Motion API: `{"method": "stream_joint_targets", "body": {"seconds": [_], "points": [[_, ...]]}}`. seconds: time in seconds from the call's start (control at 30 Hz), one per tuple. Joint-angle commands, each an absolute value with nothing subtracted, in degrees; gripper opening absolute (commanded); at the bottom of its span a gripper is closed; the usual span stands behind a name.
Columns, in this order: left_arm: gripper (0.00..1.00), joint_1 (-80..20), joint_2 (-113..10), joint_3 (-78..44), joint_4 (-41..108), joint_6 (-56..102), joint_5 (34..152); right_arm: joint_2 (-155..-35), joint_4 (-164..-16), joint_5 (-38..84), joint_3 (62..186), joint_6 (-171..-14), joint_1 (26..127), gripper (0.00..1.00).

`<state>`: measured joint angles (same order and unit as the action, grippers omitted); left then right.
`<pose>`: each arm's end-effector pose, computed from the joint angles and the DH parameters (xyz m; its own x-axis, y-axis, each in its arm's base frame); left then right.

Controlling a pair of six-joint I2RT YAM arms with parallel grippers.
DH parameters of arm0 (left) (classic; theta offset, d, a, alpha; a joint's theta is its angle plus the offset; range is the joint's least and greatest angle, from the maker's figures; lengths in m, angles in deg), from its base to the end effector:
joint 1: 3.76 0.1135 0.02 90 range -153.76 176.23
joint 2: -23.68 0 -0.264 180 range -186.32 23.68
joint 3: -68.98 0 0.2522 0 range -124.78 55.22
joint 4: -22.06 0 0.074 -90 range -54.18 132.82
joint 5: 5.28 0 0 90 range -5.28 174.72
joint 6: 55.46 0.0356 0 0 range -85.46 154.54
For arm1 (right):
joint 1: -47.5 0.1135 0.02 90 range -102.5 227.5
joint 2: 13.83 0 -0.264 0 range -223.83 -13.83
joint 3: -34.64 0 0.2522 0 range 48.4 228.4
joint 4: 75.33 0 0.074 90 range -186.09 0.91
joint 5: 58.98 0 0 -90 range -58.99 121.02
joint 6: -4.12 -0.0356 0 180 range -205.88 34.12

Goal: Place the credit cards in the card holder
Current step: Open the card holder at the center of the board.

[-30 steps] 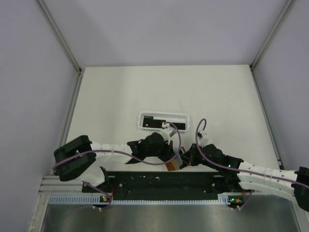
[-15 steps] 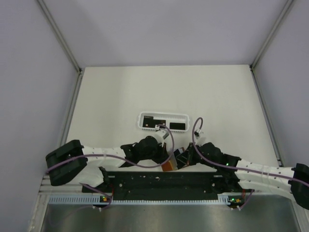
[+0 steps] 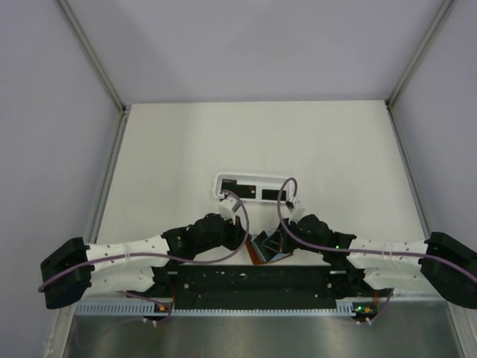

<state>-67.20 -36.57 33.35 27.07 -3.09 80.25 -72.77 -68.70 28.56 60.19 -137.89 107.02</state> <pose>0.0979 -0.1897 0.1835 -0.7010 0.0411 -0.7119 0.5473 0.6710 -0.5002 0.0962 0.1664 0.1515 -0.8345 0.1345 -0.5344 -0.3619 0.5974 0.7156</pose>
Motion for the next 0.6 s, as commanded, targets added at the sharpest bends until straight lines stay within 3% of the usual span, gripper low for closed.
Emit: {"method": "stream_joint_targets", "body": {"seconds": [0.0,0.57], "points": [[0.00,-67.31,-31.53,34.92,27.47,-3.43,76.20,-76.49,-63.34,27.85,62.99,-137.12,107.79,0.00],[0.00,-67.40,-46.02,33.86,16.31,-3.79,87.45,-82.91,-67.72,33.30,65.80,-136.77,109.72,0.00]]}}
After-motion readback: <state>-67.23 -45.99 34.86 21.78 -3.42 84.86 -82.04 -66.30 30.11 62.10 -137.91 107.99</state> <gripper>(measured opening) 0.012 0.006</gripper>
